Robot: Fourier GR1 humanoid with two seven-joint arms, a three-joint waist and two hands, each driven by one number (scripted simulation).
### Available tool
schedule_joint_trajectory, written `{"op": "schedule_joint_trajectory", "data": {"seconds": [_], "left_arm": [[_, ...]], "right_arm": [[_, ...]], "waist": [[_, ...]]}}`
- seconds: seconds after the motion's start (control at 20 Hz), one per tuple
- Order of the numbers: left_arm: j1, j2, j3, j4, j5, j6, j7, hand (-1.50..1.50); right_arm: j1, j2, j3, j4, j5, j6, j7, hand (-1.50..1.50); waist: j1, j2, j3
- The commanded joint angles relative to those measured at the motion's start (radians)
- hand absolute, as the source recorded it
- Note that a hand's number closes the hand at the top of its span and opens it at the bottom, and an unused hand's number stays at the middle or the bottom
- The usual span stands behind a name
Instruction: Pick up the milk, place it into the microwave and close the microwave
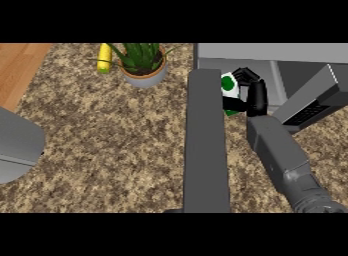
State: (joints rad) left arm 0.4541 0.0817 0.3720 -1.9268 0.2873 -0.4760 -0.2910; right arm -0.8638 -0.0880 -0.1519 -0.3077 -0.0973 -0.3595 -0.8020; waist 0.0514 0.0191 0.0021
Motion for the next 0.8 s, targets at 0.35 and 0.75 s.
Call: {"op": "schedule_joint_trajectory", "data": {"seconds": [0.35,0.75], "left_arm": [[-0.036,0.016,0.007,0.030,0.005,-0.019,-0.002,-1.50],[-0.074,0.060,0.031,0.075,0.016,-0.040,0.004,-1.50]], "right_arm": [[-0.149,-0.048,0.084,0.153,0.167,-0.307,-0.017,1.50],[-0.172,-0.056,0.047,0.194,0.161,-0.468,0.033,1.50]], "waist": [[0.028,0.010,-0.001],[0.048,0.023,0.001]]}}
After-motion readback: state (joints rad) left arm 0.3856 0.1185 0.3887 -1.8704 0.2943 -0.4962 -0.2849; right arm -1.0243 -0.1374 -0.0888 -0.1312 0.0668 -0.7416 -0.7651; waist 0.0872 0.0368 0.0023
